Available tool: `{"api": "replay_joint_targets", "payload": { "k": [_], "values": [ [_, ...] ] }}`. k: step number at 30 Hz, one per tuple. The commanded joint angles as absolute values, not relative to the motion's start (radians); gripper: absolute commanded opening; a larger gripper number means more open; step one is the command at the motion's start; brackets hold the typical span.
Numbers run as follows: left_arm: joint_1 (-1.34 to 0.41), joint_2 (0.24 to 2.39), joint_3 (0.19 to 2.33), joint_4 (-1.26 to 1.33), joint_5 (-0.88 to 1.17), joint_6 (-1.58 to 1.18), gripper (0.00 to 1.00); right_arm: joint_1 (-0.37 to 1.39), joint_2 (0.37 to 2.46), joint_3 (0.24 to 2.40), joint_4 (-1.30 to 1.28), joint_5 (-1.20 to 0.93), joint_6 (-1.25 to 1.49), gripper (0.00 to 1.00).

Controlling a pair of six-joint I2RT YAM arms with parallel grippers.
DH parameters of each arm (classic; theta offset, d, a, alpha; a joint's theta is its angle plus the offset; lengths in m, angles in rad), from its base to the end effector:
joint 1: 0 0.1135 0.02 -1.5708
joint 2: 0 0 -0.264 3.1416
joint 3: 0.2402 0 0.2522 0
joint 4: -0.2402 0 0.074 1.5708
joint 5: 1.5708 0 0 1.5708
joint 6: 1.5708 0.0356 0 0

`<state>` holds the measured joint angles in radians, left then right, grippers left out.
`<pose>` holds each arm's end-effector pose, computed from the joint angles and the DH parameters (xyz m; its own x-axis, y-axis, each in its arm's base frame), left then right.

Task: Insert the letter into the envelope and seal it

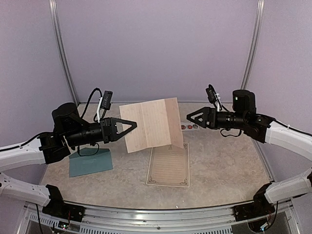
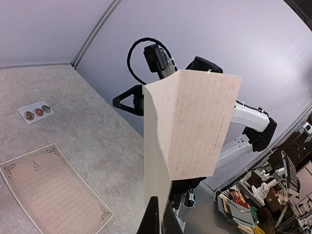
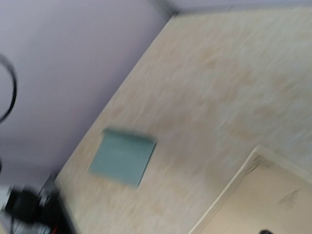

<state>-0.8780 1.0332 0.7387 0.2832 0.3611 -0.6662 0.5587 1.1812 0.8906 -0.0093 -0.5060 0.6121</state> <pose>0.1461 -0.1957 0.3254 -0.5900 -0.1944 -0.7837 0.7389 0.2614 -0.6211 0.2215 0.1588 0.3140 -0.6970 0.1570 -0.6996 -0.5569 0.4961 0.6661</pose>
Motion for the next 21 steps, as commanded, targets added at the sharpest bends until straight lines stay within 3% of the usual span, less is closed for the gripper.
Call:
{"api": "replay_joint_targets", "payload": {
  "k": [1, 11, 21],
  "values": [
    [-0.883, 1.025, 0.73, 0.313, 0.371, -0.659, 0.0, 0.648, 1.23, 0.925, 0.061, -0.723, 0.547, 0.88],
    [-0.887, 1.028, 0.733, 0.322, 0.38, -0.667, 0.0, 0.767, 1.315, 1.006, 0.185, -0.898, 0.539, 0.91],
    [-0.888, 1.034, 0.738, 0.345, 0.421, -0.67, 0.0, 0.816, 1.381, 1.058, 0.197, -0.878, 0.529, 0.89]
  ]
}}
